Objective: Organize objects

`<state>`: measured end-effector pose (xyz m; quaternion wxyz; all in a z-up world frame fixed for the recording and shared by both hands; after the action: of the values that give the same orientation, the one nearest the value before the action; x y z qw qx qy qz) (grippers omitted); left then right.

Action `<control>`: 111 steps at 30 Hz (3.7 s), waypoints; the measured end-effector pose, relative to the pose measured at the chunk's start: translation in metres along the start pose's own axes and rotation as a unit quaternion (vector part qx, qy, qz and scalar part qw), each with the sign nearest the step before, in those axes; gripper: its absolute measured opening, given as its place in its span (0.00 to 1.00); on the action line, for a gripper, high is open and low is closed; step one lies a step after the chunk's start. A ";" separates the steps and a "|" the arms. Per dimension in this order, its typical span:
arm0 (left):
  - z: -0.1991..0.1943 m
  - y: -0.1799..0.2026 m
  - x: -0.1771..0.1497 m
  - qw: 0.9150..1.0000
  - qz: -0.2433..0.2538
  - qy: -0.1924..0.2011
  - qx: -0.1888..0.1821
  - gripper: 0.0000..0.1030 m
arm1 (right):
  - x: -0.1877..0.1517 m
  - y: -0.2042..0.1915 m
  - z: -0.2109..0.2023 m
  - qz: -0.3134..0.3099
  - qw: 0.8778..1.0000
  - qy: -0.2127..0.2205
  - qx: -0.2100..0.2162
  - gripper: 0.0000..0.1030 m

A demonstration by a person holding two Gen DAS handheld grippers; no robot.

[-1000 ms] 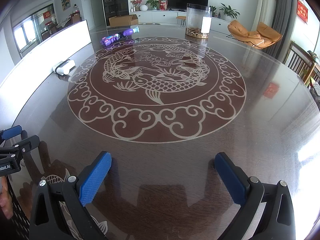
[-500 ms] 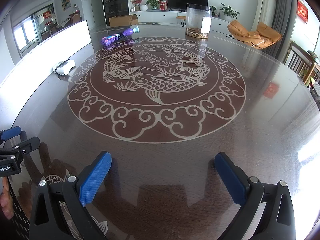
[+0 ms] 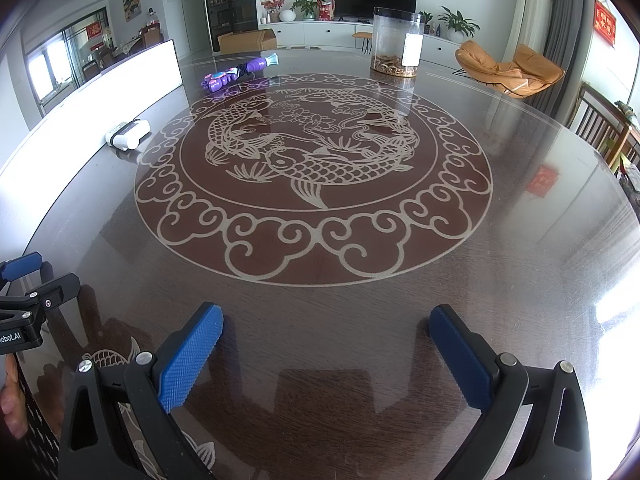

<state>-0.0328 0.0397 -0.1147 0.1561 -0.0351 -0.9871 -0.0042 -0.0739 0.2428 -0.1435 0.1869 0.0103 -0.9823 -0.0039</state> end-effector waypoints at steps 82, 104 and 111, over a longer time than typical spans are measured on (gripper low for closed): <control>0.005 -0.047 0.006 0.995 -0.099 -0.001 0.030 1.00 | 0.359 -0.121 0.131 0.070 0.992 -0.091 0.053 0.61; 0.006 -0.041 0.006 0.996 -0.083 0.000 0.017 1.00 | 0.126 -0.169 0.039 -0.294 0.951 -0.044 0.083 0.22; 0.005 -0.025 0.006 0.999 -0.050 0.000 0.007 1.00 | 0.065 -0.051 0.009 -0.178 0.982 -0.030 0.061 0.22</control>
<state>-0.0414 0.0149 -0.1179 0.1559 0.0152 -0.9876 -0.0053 -0.1369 0.1902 -0.1284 0.1526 0.1964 -0.9683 0.0220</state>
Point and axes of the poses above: each gripper's, at about its wrist camera, not at the fingertips, and z roughly the way its jaws point, y to its right, x to its top, the point moved 8 cm from there along z, roughly the way its jaws point, and after that the axes turned 14 degrees about -y, right-handed, at the moved point
